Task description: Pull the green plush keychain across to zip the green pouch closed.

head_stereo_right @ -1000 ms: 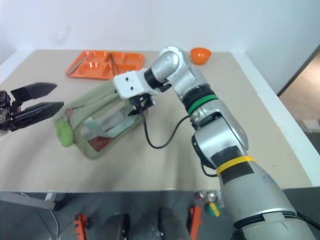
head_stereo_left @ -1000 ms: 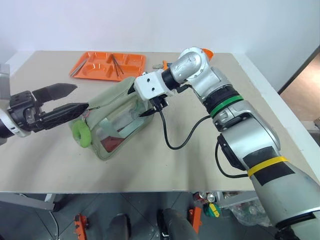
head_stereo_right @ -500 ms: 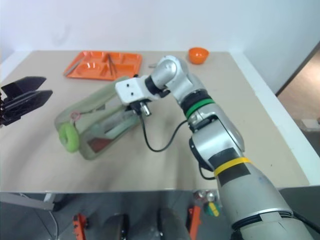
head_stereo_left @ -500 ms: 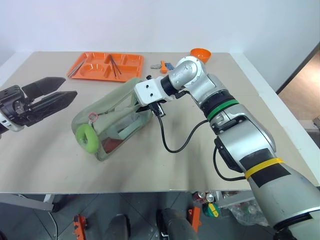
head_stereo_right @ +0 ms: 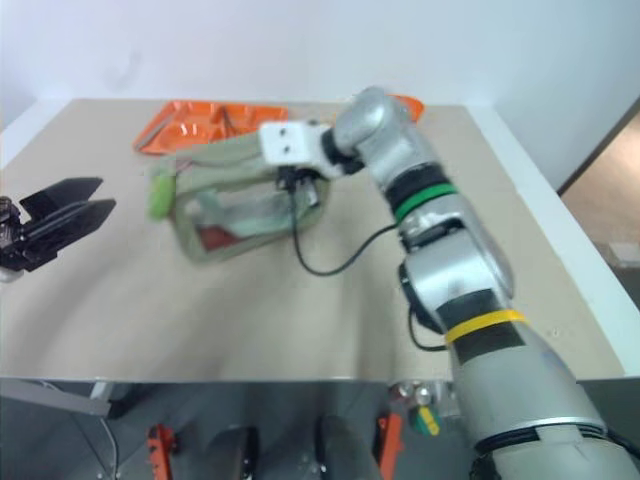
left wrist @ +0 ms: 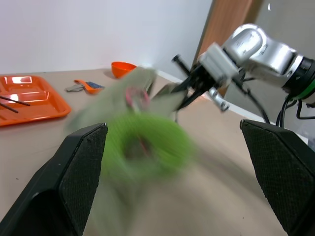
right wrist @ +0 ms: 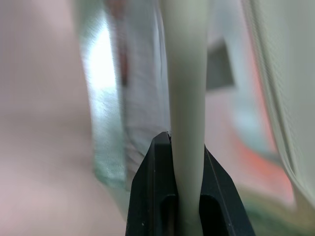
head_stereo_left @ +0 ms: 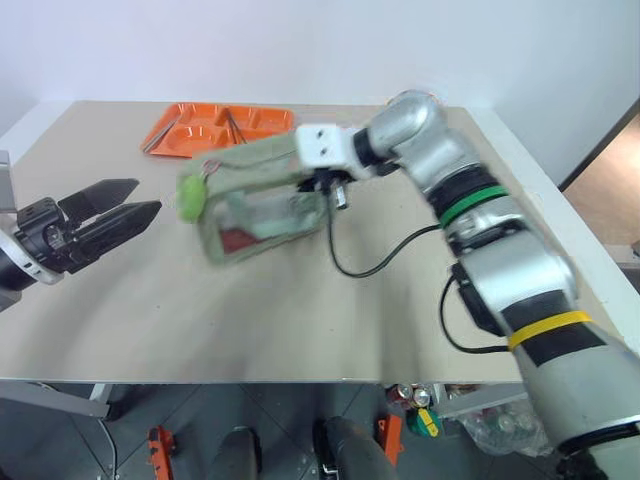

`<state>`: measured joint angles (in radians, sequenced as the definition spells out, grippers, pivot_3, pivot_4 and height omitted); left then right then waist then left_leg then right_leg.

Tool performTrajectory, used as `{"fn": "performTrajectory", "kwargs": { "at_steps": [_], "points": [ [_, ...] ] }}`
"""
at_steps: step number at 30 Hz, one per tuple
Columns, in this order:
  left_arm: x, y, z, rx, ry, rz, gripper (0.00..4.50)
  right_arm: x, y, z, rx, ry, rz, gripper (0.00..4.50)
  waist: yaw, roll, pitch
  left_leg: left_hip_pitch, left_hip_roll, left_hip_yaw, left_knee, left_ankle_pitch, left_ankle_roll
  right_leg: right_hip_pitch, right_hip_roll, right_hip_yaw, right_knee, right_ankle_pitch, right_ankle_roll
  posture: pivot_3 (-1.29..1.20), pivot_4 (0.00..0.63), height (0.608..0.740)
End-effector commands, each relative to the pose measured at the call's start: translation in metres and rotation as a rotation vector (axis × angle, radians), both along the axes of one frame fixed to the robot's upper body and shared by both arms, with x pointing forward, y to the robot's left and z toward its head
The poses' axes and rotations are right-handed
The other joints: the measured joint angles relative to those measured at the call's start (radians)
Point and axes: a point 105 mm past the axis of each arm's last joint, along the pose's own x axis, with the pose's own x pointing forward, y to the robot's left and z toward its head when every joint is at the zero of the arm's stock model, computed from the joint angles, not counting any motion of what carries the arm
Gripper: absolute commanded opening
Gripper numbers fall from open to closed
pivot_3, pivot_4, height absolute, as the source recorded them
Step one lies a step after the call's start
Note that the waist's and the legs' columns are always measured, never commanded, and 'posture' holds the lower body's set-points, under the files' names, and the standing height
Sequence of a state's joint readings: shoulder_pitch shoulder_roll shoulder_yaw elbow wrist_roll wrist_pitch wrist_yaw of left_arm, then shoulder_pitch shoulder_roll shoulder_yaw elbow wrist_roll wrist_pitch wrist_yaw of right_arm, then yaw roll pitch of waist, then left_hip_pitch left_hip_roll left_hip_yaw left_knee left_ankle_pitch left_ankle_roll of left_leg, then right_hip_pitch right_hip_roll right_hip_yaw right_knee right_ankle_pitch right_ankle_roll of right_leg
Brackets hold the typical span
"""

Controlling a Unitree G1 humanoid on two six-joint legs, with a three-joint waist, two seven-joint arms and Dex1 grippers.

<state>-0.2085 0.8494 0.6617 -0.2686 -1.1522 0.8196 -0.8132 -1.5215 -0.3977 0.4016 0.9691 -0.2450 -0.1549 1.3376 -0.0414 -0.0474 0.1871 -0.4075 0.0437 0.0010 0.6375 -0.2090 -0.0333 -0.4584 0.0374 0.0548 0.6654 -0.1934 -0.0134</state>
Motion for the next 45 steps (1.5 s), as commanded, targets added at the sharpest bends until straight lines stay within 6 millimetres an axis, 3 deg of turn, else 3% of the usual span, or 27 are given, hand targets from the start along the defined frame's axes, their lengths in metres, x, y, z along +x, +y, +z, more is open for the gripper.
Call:
{"fn": "performTrajectory", "kwargs": {
  "at_steps": [1, 4, 9, 14, 21, 27, 33, 37, 42, 45],
  "points": [
    [-0.005, -0.002, 0.01, -0.007, -0.062, 0.003, 4.5, -0.029, -0.004, 0.03, 0.013, -0.025, 0.092, 0.03, -0.002, 0.0, 0.0, 0.0, 0.0, 0.0, 0.0, -0.001, -0.002, 0.0, 0.0, 0.0, 0.0, -0.001, 0.001, 0.0, 0.15, 0.74],
    [0.0, -0.003, 0.009, -0.012, -0.055, -0.002, 4.5, -0.048, -0.002, 0.039, 0.033, -0.025, 0.096, 0.03, -0.013, 0.0, 0.0, 0.002, 0.003, 0.002, 0.0, -0.004, -0.003, 0.0, 0.001, 0.002, 0.0, -0.002, 0.0, 0.0, 0.15, 0.74],
    [0.005, -0.006, 0.013, -0.014, -0.062, -0.018, 4.5, -0.064, 0.016, 0.047, 0.168, 0.046, 0.039, 0.03, -0.019, 0.001, 0.001, 0.003, 0.009, 0.0, 0.0, -0.004, -0.003, -0.003, 0.009, 0.002, 0.004, -0.001, -0.007, 0.0, 0.15, 0.74],
    [0.005, -0.009, 0.015, -0.011, -0.068, -0.033, 4.5, -0.072, 0.022, 0.023, 0.173, 0.19, -0.034, 0.03, -0.012, 0.001, 0.001, 0.005, 0.008, -0.003, 0.0, -0.003, -0.005, -0.003, 0.011, 0.0, 0.011, -0.004, -0.012, 0.0, 0.15, 0.74],
    [0.0, -0.007, 0.017, -0.015, -0.077, -0.024, 4.5, -0.068, 0.019, 0.002, 0.117, 0.219, -0.084, 0.03, -0.011, 0.001, 0.001, 0.005, 0.007, 0.0, 0.001, -0.002, -0.007, -0.003, 0.01, 0.0, 0.011, -0.004, -0.011, 0.0, 0.15, 0.74],
    [-0.002, -0.006, 0.02, -0.013, -0.087, -0.014, 4.5, -0.05, 0.025, -0.003, 0.161, 0.214, -0.162, 0.03, -0.01, 0.001, 0.001, 0.006, 0.008, -0.001, 0.001, -0.002, -0.007, -0.003, 0.011, -0.001, 0.011, -0.004, -0.012, 0.0, 0.15, 0.74],
    [-0.001, -0.004, 0.023, -0.017, -0.099, -0.004, 4.5, -0.056, 0.035, -0.008, 0.18, 0.231, -0.132, 0.03, -0.01, 0.001, 0.001, 0.006, 0.008, -0.001, 0.001, -0.002, -0.007, -0.003, 0.011, -0.001, 0.012, -0.004, -0.012, 0.0, 0.15, 0.74],
    [0.0, -0.005, 0.024, -0.019, -0.103, -0.002, 4.5, -0.071, 0.039, -0.011, 0.186, 0.26, -0.067, 1.28, -0.009, 0.001, 0.001, 0.006, 0.008, -0.001, 0.0, -0.002, -0.007, -0.003, 0.011, -0.001, 0.012, -0.004, -0.012, 0.0, 0.15, 0.74],
    [0.003, -0.004, 0.026, -0.029, -0.109, -0.003, 4.5, -0.115, 0.044, -0.005, 0.197, 0.44, 0.095, 3.02, -0.008, 0.001, 0.001, 0.005, 0.008, -0.002, 0.0, -0.002, -0.007, -0.003, 0.011, -0.002, 0.012, -0.004, -0.012, 0.0, 0.15, 0.74],
    [0.006, -0.002, 0.028, -0.037, -0.114, -0.005, 4.5, -0.122, 0.041, -0.008, 0.19, 0.46, 0.107, 3.89, -0.008, 0.001, 0.001, 0.006, 0.008, -0.002, 0.0, -0.002, -0.007, -0.003, 0.011, -0.002, 0.012, -0.004, -0.012, 0.0, 0.15, 0.74]
  ]
}}
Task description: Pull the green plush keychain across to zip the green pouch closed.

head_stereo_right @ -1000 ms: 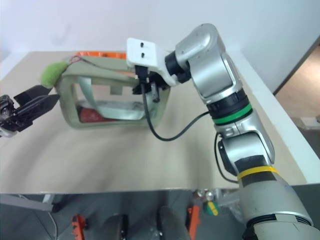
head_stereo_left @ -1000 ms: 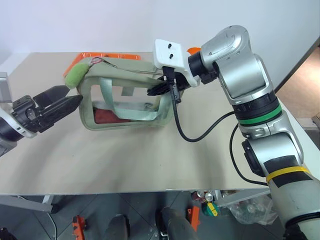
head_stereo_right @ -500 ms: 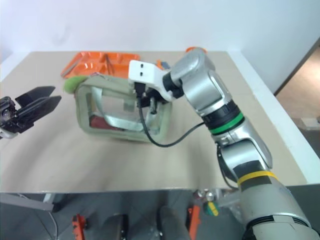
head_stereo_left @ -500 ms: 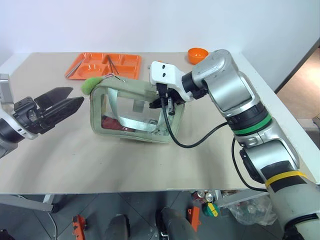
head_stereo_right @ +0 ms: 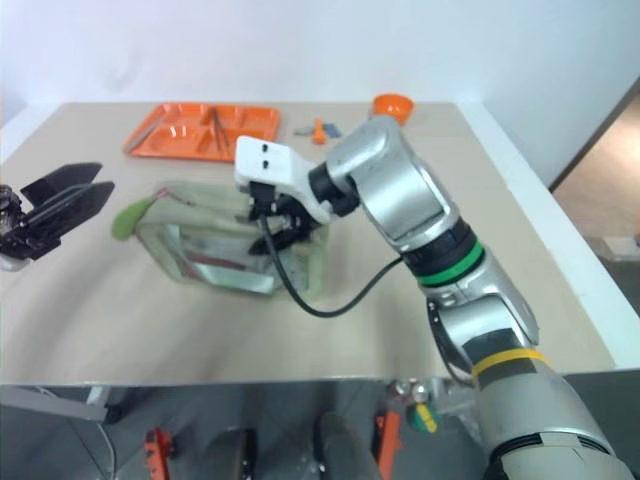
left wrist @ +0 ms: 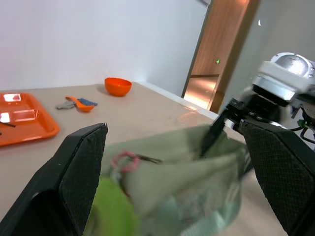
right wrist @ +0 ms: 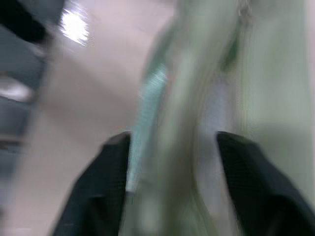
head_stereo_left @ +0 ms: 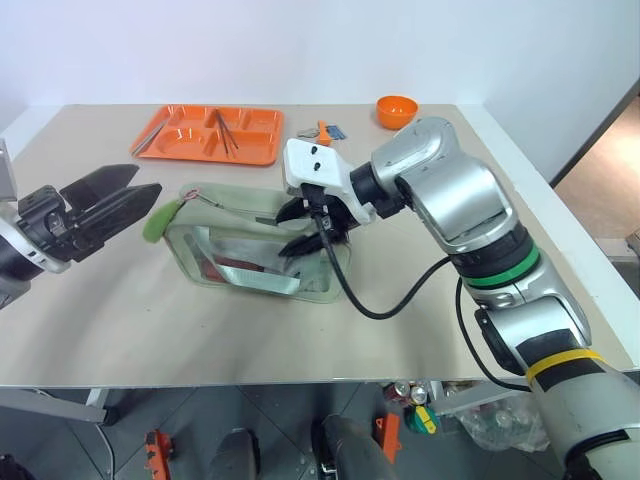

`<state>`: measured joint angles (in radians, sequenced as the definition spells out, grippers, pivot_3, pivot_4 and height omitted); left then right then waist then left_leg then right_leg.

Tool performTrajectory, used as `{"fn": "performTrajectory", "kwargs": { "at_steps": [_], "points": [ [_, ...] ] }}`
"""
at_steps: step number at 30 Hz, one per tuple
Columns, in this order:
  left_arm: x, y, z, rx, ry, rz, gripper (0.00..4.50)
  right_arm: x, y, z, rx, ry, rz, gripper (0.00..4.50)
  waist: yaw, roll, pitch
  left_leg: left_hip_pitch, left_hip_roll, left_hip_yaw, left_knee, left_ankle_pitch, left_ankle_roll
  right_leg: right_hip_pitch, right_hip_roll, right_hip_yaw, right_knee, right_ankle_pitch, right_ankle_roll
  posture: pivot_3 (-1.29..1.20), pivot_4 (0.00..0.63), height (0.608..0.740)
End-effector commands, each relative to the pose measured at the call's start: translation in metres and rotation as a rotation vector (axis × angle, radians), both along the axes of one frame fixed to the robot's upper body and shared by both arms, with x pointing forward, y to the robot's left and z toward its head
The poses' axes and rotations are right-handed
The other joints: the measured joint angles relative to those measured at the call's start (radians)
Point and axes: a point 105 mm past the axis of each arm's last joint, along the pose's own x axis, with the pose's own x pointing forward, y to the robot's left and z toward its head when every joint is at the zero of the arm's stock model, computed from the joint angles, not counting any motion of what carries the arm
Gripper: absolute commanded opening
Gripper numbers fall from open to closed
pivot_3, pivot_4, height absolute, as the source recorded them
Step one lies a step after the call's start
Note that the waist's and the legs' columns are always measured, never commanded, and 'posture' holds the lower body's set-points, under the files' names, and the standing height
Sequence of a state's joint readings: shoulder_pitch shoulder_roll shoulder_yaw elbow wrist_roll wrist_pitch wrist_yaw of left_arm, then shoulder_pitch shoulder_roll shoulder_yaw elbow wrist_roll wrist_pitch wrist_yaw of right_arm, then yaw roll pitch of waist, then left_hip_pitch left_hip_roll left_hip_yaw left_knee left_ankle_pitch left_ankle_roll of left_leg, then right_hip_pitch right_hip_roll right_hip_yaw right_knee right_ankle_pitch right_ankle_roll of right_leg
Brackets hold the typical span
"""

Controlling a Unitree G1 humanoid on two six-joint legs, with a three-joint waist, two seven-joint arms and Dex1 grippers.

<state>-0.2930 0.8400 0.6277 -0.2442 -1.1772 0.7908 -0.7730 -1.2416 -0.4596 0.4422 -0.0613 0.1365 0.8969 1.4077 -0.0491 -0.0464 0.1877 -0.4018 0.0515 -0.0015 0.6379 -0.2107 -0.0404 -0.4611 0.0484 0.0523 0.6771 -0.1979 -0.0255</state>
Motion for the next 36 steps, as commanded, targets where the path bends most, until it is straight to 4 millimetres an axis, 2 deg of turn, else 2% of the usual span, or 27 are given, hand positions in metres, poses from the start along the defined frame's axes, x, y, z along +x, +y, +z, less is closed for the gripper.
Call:
{"fn": "performTrajectory", "kwargs": {
  "at_steps": [1, 5, 10, 13, 15, 17, 21, 26, 36],
  "points": [
    [-0.001, 0.003, 0.012, -0.001, -0.054, 0.004, 4.5, -0.011, -0.004, 0.01, 0.028, -0.009, 0.032, 4.37, 0.0, 0.0, 0.0, 0.0, 0.0, 0.0, 0.0, 0.0, 0.0, 0.0, 0.0, 0.0, 0.0, 0.0, 0.0, 0.0, 0.15, 0.74],
    [0.001, 0.004, 0.014, -0.015, -0.059, -0.005, 4.5, -0.001, -0.009, 0.018, 0.052, -0.038, -0.016, 4.48, -0.001, 0.0, 0.0, 0.001, 0.0, 0.0, 0.0, 0.0, 0.0, 0.0, 0.0, 0.0, 0.0, 0.0, 0.0, 0.0, 0.15, 0.74],
    [0.005, 0.01, 0.011, -0.015, -0.031, 0.002, 4.5, 0.01, -0.034, 0.069, 0.183, -0.089, -0.077, 4.48, 0.0, 0.0, 0.0, 0.0, 0.0, 0.0, 0.0, 0.0, 0.0, 0.0, 0.0, 0.0, 0.0, 0.0, 0.0, 0.0, 0.15, 0.74],
    [0.007, 0.022, -0.002, 0.025, 0.022, 0.034, 4.5, 0.011, -0.056, 0.078, 0.209, -0.094, -0.12, 4.48, 0.0, 0.0, 0.0, 0.0, 0.0, 0.0, -0.001, 0.0, 0.0, 0.0, 0.0, 0.0, -0.001, -0.002, 0.0, 0.0, 0.15, 0.74],
    [0.009, 0.031, -0.012, 0.063, 0.058, 0.057, 4.5, 0.009, -0.074, 0.072, 0.198, -0.099, -0.153, 4.48, 0.0, -0.001, 0.0, 0.0, -0.001, 0.001, -0.001, -0.001, 0.0, 0.0, -0.001, 0.0, -0.001, -0.003, 0.0, 0.0, 0.15, 0.74],
    [0.009, 0.04, -0.023, 0.107, 0.093, 0.073, 4.5, 0.006, -0.094, 0.057, 0.188, -0.065, -0.212, 4.48, 0.001, -0.001, -0.001, 0.0, -0.001, 0.001, -0.002, -0.003, 0.002, 0.0, -0.001, 0.001, -0.002, -0.004, 0.0, 0.0, 0.15, 0.74],
    [0.007, 0.042, -0.031, 0.165, 0.109, 0.044, 4.5, 0.006, -0.113, 0.027, 0.224, 0.027, -0.373, 4.48, -0.001, 0.0, 0.0, -0.001, -0.001, 0.002, -0.002, -0.003, 0.002, -0.001, -0.001, 0.001, -0.002, -0.005, 0.0, 0.0, 0.15, 0.74],
    [0.013, 0.041, -0.032, 0.186, 0.112, 0.024, 4.5, 0.003, -0.111, 0.003, 0.303, 0.118, -0.476, 4.48, -0.002, 0.0, 0.0, 0.0, 0.0, 0.002, -0.002, -0.004, 0.002, -0.003, 0.0, 0.002, 0.001, -0.005, 0.0, 0.0, 0.15, 0.74],
    [0.021, 0.039, -0.031, 0.182, 0.112, 0.012, 4.5, -0.008, -0.091, -0.007, 0.356, 0.216, -0.485, 4.48, -0.002, 0.0, 0.0, -0.001, -0.001, 0.002, -0.001, -0.004, 0.002, -0.003, 0.0, 0.002, 0.002, -0.006, 0.0, 0.0, 0.15, 0.74]
  ]
}}
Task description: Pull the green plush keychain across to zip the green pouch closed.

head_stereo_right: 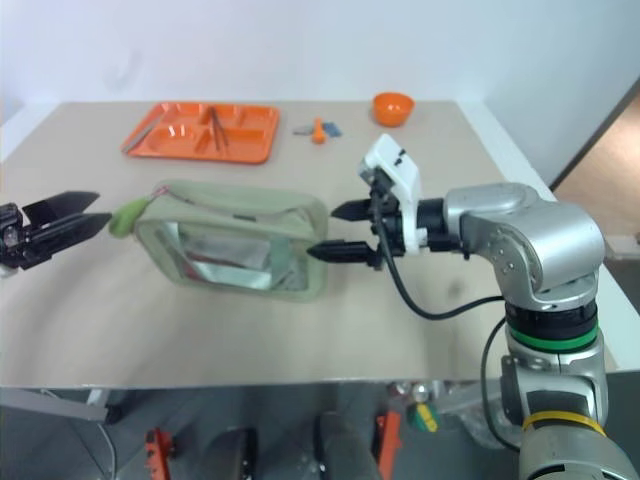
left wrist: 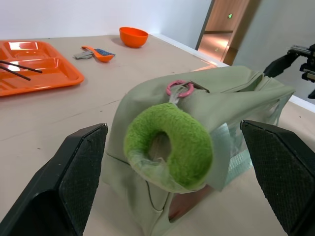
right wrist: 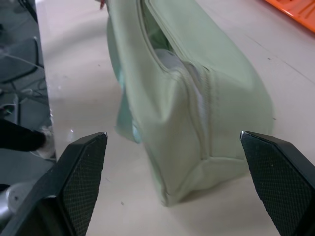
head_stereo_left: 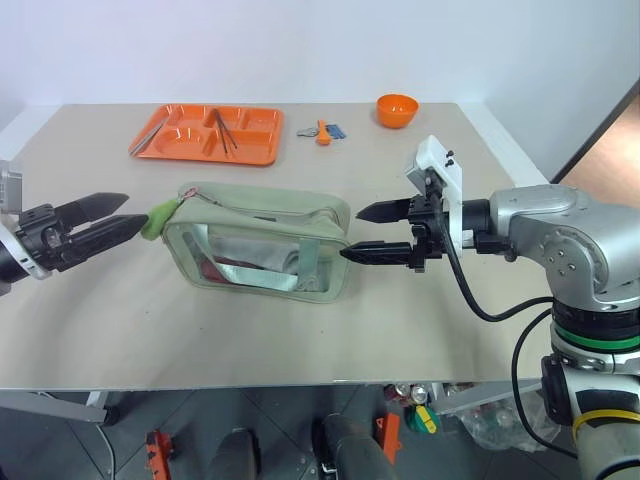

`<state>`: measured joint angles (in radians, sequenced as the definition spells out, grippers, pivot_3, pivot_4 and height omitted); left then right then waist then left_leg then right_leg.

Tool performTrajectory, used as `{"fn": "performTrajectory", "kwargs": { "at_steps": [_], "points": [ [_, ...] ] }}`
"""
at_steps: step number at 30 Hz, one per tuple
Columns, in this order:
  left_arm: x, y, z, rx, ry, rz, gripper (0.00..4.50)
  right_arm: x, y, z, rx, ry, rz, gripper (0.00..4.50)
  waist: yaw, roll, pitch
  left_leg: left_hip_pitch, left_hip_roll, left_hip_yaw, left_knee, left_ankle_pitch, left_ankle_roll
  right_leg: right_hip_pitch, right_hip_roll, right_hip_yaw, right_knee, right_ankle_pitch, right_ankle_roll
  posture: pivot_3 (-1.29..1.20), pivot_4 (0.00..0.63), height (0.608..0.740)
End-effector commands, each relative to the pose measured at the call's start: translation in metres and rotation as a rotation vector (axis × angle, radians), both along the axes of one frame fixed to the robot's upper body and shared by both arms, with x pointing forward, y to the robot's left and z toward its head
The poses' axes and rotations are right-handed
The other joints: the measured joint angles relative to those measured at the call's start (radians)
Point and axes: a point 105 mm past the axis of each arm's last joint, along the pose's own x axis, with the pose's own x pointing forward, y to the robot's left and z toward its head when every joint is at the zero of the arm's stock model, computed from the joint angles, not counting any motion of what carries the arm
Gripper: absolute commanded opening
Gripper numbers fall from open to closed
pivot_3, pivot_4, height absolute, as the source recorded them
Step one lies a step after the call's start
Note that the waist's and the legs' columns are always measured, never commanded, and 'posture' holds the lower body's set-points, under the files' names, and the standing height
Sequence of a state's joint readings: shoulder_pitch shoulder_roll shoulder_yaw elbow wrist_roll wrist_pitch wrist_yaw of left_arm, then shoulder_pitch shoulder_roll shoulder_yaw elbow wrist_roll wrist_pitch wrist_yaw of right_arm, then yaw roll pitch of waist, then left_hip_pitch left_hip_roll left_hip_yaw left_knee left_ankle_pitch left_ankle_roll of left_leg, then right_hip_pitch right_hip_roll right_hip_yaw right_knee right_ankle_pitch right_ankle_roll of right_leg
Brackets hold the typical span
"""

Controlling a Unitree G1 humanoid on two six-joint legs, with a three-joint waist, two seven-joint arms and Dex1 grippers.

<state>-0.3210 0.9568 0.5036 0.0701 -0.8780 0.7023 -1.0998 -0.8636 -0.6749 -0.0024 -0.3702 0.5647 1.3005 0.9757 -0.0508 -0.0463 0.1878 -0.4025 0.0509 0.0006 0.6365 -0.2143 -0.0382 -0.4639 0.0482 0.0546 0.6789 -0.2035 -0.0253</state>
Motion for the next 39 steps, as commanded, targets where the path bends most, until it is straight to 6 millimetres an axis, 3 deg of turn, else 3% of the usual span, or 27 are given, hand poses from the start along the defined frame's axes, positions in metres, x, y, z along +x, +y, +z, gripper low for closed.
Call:
{"fn": "performTrajectory", "kwargs": {
  "at_steps": [1, 10, 15, 23, 24, 29, 36, 39],
  "points": [
    [-0.001, 0.0, 0.009, 0.014, -0.038, -0.003, 4.5, -0.008, 0.006, 0.0, 0.007, -0.013, 0.021, 4.48, 0.0, 0.0, 0.0, 0.0, 0.0, 0.0, 0.0, 0.0, 0.0, 0.0, 0.0, 0.0, 0.0, 0.0, 0.0, 0.0, 0.15, 0.74],
    [-0.013, -0.012, 0.007, 0.037, -0.033, -0.058, 4.5, -0.005, 0.018, -0.033, -0.049, 0.018, 0.028, 4.48, -0.001, 0.0, 0.0, 0.0, 0.0, 0.0, 0.0, 0.0, 0.0, 0.0, 0.0, 0.0, 0.0, 0.0, 0.0, 0.0, 0.15, 0.74],
    [-0.017, -0.02, 0.008, 0.062, -0.031, -0.078, 4.5, 0.016, 0.018, -0.037, -0.05, -0.012, -0.047, 2.96, 0.0, 0.0, 0.0, 0.0, 0.0, 0.0, 0.0, 0.0, 0.0, 0.0, 0.0, 0.0, 0.0, 0.0, 0.0, 0.0, 0.15, 0.74],
    [-0.016, -0.017, 0.011, 0.026, -0.039, -0.046, 4.5, 0.014, 0.021, -0.037, -0.052, -0.036, -0.015, 0.18, 0.0, 0.0, 0.0, 0.0, 0.0, 0.0, 0.0, 0.0, 0.001, 0.0, 0.0, 0.0, 0.0, 0.0, 0.0, 0.0, 0.15, 0.74],
    [-0.015, -0.016, 0.012, 0.017, -0.042, -0.041, 4.5, 0.013, 0.021, -0.037, -0.055, -0.039, -0.008, 0.03, 0.0, 0.0, 0.0, 0.0, 0.0, 0.0, 0.0, 0.0, 0.001, 0.0, 0.0, 0.0, 0.0, 0.0, 0.0, 0.0, 0.15, 0.74],
    [-0.009, 0.013, 0.026, -0.153, -0.059, 0.052, 4.5, 0.008, 0.018, -0.036, -0.084, -0.102, 0.038, 0.03, 0.0, 0.0, 0.0, 0.0, 0.0, 0.0, 0.001, 0.0, 0.001, 0.0, 0.001, -0.001, 0.0, 0.0, 0.0, 0.0, 0.15, 0.74],
    [-0.002, 0.019, -0.019, -0.041, 0.096, 0.096, 4.5, 0.006, 0.014, -0.039, -0.104, -0.108, 0.063, 0.03, 0.001, -0.001, 0.0, 0.0, 0.0, 0.0, 0.0, 0.0, 0.001, 0.0, 0.0, 0.0, 0.0, -0.001, 0.0, 0.0, 0.15, 0.74],
    [0.0, 0.012, -0.023, -0.012, 0.105, 0.076, 4.5, 0.005, 0.015, -0.041, -0.104, -0.105, 0.065, 0.03, 0.002, -0.001, -0.001, 0.0, 0.0, 0.0, 0.001, 0.0, 0.001, 0.0, 0.0, -0.001, 0.0, 0.0, 0.0, 0.0, 0.15, 0.74]
  ]
}}
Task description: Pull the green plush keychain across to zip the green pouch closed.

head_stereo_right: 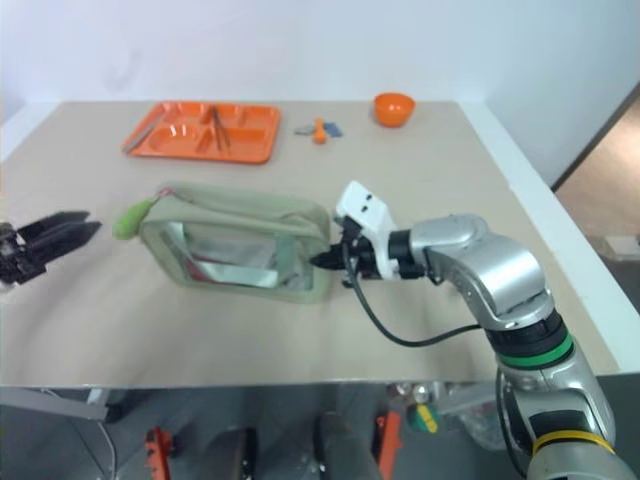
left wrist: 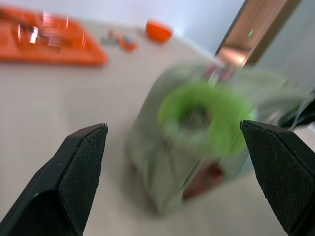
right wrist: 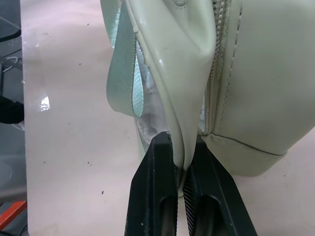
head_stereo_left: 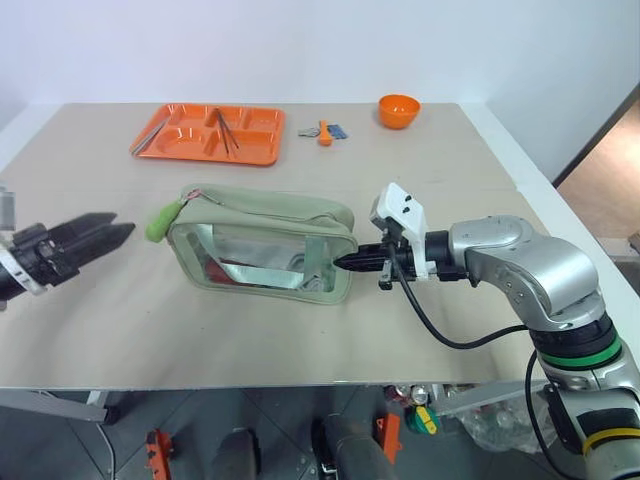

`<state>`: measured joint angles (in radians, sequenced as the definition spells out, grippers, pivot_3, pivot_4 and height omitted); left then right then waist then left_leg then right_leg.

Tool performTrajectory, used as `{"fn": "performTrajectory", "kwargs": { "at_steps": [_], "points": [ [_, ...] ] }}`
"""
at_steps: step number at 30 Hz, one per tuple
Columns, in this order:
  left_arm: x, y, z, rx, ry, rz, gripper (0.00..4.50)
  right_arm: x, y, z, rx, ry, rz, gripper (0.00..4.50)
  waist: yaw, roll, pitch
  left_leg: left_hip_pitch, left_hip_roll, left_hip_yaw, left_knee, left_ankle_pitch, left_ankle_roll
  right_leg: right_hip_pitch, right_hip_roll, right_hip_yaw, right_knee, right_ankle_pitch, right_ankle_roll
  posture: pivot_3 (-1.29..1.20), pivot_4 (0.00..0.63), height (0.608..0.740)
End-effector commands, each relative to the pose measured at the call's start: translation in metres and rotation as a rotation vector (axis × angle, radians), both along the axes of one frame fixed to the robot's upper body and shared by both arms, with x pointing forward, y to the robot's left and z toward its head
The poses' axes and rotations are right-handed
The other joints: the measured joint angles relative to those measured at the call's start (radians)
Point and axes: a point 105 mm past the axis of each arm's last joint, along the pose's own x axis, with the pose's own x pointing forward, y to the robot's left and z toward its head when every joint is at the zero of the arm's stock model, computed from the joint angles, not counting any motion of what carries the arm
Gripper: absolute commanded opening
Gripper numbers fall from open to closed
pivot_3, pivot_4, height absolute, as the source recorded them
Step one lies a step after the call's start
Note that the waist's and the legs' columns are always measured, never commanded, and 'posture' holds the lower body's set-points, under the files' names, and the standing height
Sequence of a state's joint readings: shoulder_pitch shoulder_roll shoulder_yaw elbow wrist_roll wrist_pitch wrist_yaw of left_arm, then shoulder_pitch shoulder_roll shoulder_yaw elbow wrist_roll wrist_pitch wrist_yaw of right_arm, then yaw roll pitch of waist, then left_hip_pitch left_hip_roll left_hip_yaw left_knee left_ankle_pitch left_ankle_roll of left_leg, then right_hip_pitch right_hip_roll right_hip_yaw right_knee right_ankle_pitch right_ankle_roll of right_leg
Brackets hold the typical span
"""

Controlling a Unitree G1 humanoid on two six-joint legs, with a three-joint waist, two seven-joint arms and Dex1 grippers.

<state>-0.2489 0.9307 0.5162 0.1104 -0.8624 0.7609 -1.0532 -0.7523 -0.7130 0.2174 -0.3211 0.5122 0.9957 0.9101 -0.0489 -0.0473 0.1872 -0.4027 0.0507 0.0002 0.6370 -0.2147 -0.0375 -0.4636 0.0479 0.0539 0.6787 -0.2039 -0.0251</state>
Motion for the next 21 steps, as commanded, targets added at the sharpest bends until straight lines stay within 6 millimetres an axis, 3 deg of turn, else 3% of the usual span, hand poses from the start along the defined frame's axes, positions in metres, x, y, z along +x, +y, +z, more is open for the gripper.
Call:
{"fn": "performTrajectory", "kwargs": {
  "at_steps": [1, 5, 12, 21],
  "points": [
    [0.0, -0.007, 0.013, 0.042, -0.051, -0.03, 4.5, -0.006, 0.003, 0.007, 0.005, -0.042, 0.029, 0.03, 0.0, 0.0, 0.0, 0.0, 0.0, 0.0, 0.0, 0.0, 0.0, 0.0, 0.0, 0.0, 0.0, 0.0, 0.0, 0.0, 0.15, 0.74],
    [-0.006, -0.028, 0.031, 0.034, -0.11, -0.124, 4.5, -0.006, 0.003, 0.005, 0.004, -0.039, 0.024, 0.03, 0.0, 0.0, 0.0, 0.0, 0.0, 0.0, 0.0, 0.0, 0.0, 0.0, 0.0, 0.0, 0.0, 0.0, 0.0, 0.0, 0.15, 0.74],
    [-0.009, -0.03, 0.047, 0.0, -0.146, -0.141, 4.5, -0.006, 0.004, 0.004, 0.002, -0.034, 0.024, 0.03, -0.002, 0.0, 0.0, 0.0, 0.0, 0.0, 0.0, 0.0, 0.0, 0.0, 0.001, 0.0, 0.0, 0.0, 0.0, 0.0, 0.15, 0.74],
    [-0.005, -0.042, 0.02, 0.113, -0.068, -0.186, 4.5, -0.004, 0.003, 0.007, 0.003, -0.043, 0.017, 0.03, -0.002, 0.0, 0.0, 0.0, 0.0, 0.0, 0.0, 0.0, 0.0, 0.0, 0.0, 0.001, 0.0, 0.0, 0.0, 0.0, 0.15, 0.74]
  ]
}}
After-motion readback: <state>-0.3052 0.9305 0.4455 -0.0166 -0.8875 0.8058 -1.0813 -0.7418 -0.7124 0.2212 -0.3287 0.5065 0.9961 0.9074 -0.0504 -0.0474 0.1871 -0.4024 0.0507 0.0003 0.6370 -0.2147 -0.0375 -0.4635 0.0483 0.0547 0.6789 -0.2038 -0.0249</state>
